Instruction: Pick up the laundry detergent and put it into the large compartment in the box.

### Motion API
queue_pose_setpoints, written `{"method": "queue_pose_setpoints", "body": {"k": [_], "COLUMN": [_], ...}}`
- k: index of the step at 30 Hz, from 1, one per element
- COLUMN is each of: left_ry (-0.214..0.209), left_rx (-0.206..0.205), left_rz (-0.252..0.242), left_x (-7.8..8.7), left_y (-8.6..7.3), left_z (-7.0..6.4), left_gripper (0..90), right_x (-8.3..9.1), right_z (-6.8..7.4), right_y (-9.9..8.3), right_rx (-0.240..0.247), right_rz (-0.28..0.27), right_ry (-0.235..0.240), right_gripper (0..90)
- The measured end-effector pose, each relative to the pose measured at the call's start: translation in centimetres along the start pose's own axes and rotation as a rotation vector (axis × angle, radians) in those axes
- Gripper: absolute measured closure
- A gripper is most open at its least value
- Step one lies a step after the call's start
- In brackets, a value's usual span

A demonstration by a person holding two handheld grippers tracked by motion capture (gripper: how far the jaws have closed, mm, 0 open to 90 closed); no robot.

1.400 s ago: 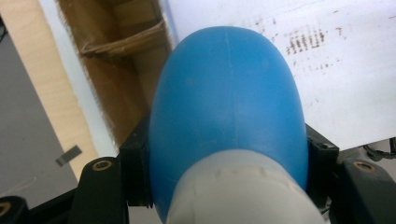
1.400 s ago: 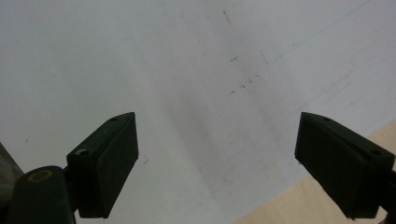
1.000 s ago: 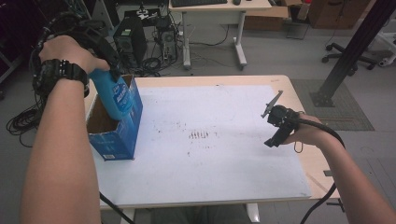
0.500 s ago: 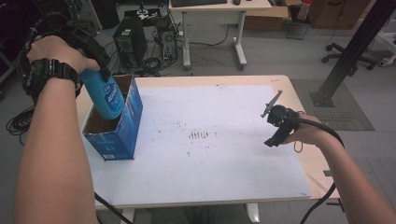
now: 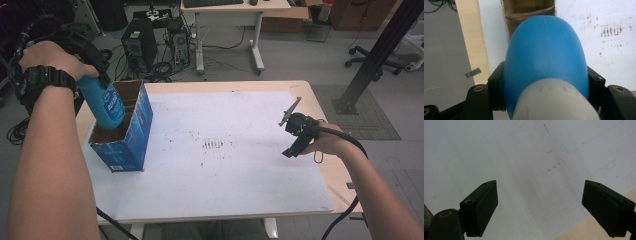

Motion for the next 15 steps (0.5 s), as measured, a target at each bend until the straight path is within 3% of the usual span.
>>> {"method": "queue_pose_setpoints", "body": {"k": [15], "left_ry": [0.003], "left_rx": [-0.007], "left_rz": [0.029], "left_x": [-1.1], "left_y": [-0.2], "left_z": [0.1], "left_gripper": [37.6], "right_x": [-0.1], "right_z": [-0.1], "right_y": [-0.2], "right_rx": [-0.003], "right_rz": [0.006], "right_ry": [-0.001], "right_gripper": [13.6]}}
Point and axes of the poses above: each handheld gripper's, and its own axes: x roughly backward along the jaws, y roughly out of its top, z roughly to its left, the point moved 10 cm from there along -x, roughly forward along the jaws, and after that the axes turned 8 degrees about -z, right-handed, at the moved point
